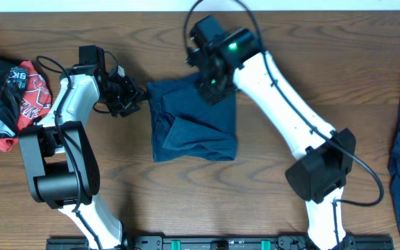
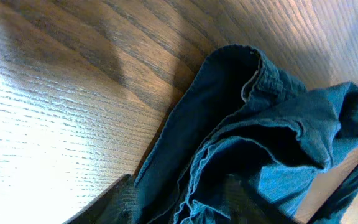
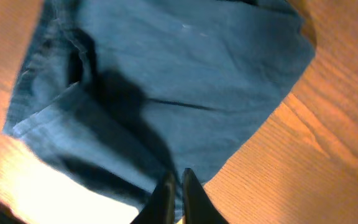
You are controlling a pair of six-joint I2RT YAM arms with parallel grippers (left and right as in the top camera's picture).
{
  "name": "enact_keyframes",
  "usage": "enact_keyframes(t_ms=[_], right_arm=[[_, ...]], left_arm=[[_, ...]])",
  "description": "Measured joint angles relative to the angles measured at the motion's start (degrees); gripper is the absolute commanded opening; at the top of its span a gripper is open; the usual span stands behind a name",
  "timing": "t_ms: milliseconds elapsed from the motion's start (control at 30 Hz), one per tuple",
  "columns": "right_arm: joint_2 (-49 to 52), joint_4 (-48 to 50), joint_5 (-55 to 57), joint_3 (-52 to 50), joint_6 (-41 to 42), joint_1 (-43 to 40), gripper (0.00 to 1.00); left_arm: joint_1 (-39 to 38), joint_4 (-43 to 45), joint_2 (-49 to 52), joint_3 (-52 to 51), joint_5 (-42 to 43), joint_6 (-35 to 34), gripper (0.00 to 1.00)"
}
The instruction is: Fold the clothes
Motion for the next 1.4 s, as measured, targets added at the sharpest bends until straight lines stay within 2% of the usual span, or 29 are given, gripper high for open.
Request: enact_keyframes(t_ms=[133, 367, 667, 933, 967, 1000, 1067, 1100, 1133, 1200, 1233, 1267, 1333, 1367, 1400], right_arm=[[4.00, -0.04, -3.13, -0.72, -0.13, -1.42, 0.01], [11.52, 0.04, -8.68, -2.05, -1.18, 2.73, 0.01], [11.93, 1.44, -11.06, -2.12, -1.81, 14.19, 0.01], [11.93, 0.09, -11.63, -2.14, -1.79, 16.85, 0.02], [11.93, 0.33, -10.78, -2.12, -1.79, 16.83, 0.06], [11.93, 0.66, -9.75, -2.12, -1.81, 16.79, 0.19], [11.93, 0.81, -6.78, -1.81, -1.79, 16.63, 0.27], [11.93, 0.68, -5.40, -1.25, -1.88, 16.37, 0.45], [11.93, 0.57, -4.31, -0.35, -1.68, 16.04, 0.78], [11.93, 0.74, -2.60, 2.69, -1.79, 14.88, 0.91], [11.93, 1.14, -1.84, 4.39, -1.81, 14.05, 0.95], [11.82, 1.77, -1.42, 5.64, -1.86, 13.29, 0.93], [11.34, 3.52, -1.11, 7.10, -2.36, 11.41, 0.75], [11.19, 3.91, -1.20, 7.34, -2.51, 10.56, 0.70], [11.19, 4.39, -1.44, 7.45, -2.43, 9.53, 0.72]], left_arm=[[0.07, 0.48, 0.00, 0.00, -0.04, -0.13, 0.55], [1.92, 1.33, 0.00, 0.00, -0.04, -0.15, 0.59], [5.73, 1.31, 0.00, 0.00, -0.04, -0.13, 0.60], [7.52, 1.29, 0.00, 0.00, -0.04, -0.13, 0.61], [7.63, 1.31, 0.00, 0.00, -0.04, -0.09, 0.61], [7.67, 1.29, 0.00, 0.00, -0.04, -0.11, 0.61], [7.72, 1.29, 0.00, 0.00, -0.04, -0.09, 0.61], [7.72, 1.29, 0.00, 0.00, -0.04, -0.07, 0.61], [7.69, 1.29, 0.00, 0.00, -0.04, -0.02, 0.61], [7.69, 1.27, 0.00, 0.00, -0.04, 0.09, 0.61], [7.69, 1.29, 0.00, 0.00, -0.04, 0.09, 0.61], [7.69, 1.29, 0.00, 0.00, -0.04, 0.11, 0.61], [7.69, 1.29, 0.00, 0.00, -0.04, 0.11, 0.61], [7.69, 1.29, 0.00, 0.00, -0.04, 0.11, 0.61], [7.69, 1.31, 0.00, 0.00, -0.04, 0.09, 0.61]])
